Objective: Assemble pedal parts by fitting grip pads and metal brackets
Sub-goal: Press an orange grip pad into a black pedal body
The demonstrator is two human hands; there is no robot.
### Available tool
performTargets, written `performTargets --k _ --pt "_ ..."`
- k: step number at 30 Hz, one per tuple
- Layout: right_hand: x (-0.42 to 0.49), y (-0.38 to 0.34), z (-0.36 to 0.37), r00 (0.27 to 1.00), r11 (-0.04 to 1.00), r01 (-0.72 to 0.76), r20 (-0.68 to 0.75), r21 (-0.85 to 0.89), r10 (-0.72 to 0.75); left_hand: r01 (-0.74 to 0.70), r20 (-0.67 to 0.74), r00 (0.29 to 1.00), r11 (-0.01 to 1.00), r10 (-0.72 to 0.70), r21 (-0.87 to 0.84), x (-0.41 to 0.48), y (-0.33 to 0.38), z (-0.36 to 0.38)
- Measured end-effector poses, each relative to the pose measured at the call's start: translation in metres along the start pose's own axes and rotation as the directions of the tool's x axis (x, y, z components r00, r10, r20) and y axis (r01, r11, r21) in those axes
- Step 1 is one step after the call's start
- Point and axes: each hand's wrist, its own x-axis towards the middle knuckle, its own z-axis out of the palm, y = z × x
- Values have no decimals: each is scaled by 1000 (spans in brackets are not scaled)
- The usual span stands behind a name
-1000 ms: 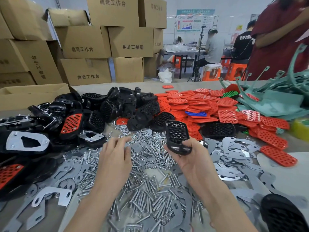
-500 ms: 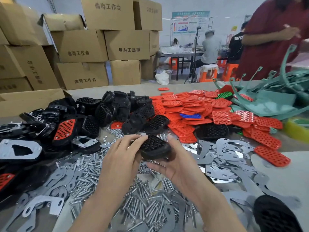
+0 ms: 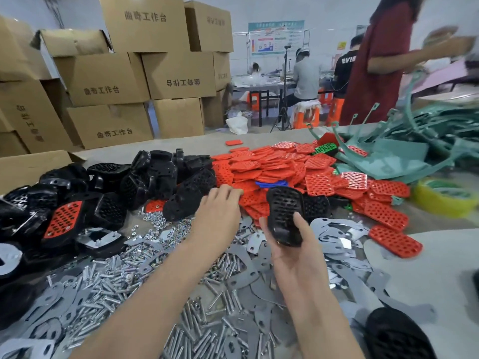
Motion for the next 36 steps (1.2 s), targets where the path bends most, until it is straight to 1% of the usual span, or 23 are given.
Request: performTargets --k 1,2,4,5,7,9,11,12,13,14,15,16,17,18,19,20,21,22,24,28,29,33,36 --pt "1 -3 -1 1000 999 -7 -8 40 8 -73 76 995 983 61 167 12 2 8" --pt "2 -5 -2 1000 997 -21 -10 70 22 -142 158 982 949 100 282 23 5 14" --pt "3 -9 -3 999 996 -43 12 84 42 -229 283 952 889 119 397 40 7 26" --pt "3 -10 -3 999 997 -42 32 68 40 -249 314 942 868 114 429 46 6 31" --pt "3 -10 -2 998 999 -32 56 15 31 -273 318 940 834 125 479 51 2 38" --pt "5 -9 -3 998 999 -15 60 -37 17 -286 275 948 817 163 501 52 -3 43" --pt "8 -8 -3 999 997 0 39 -75 3 -284 196 957 831 214 478 50 -6 42" --pt "9 -8 -4 1000 996 6 26 -87 -4 -250 126 968 876 217 413 49 -5 38" --pt "10 -8 -5 1000 995 14 13 -96 -13 -183 29 983 942 183 282 46 -5 31" --pt "11 -8 -5 1000 994 26 0 -107 -26 -77 -64 995 995 81 58 43 -4 21" --pt "11 -9 -5 999 992 40 -12 -121 -41 37 -100 993 979 -58 -202 38 -4 8" --pt "13 -9 -5 998 989 52 -27 -138 -56 147 -57 980 882 -192 -447 32 -4 -4" --pt "13 -9 -5 997 985 60 -44 -159 -68 237 18 957 742 -290 -627 23 -4 -17" --pt "13 -8 -5 996 981 65 -55 -182 -76 298 81 930 605 -359 -739 13 -4 -29" --pt "13 -6 -5 995 976 69 -57 -206 -82 334 134 903 474 -407 -815 0 -4 -39" --pt "12 -4 -4 996 969 70 -42 -235 -82 354 182 880 350 -438 -868 -14 -3 -48" --pt "10 -1 -3 997 961 68 -17 -268 -75 361 221 863 250 -454 -898 -28 -2 -56" --pt "7 2 -1 998 951 59 10 -302 -59 365 248 854 187 -457 -912 -42 -2 -61" --pt "4 9 1 999 929 22 52 -368 -3 369 271 842 132 -466 -920 -65 -2 -66" --pt "-3 24 4 982 855 -51 131 -516 138 381 281 805 92 -522 -920 -92 -9 -62" --pt "-5 27 4 974 836 -52 157 -547 163 387 280 801 101 -529 -916 -95 -12 -61" --pt "-9 33 3 966 768 -14 189 -640 175 398 254 804 169 -538 -902 -101 -20 -61" --pt "-11 33 2 955 736 12 226 -677 193 393 246 807 177 -537 -902 -103 -24 -61"
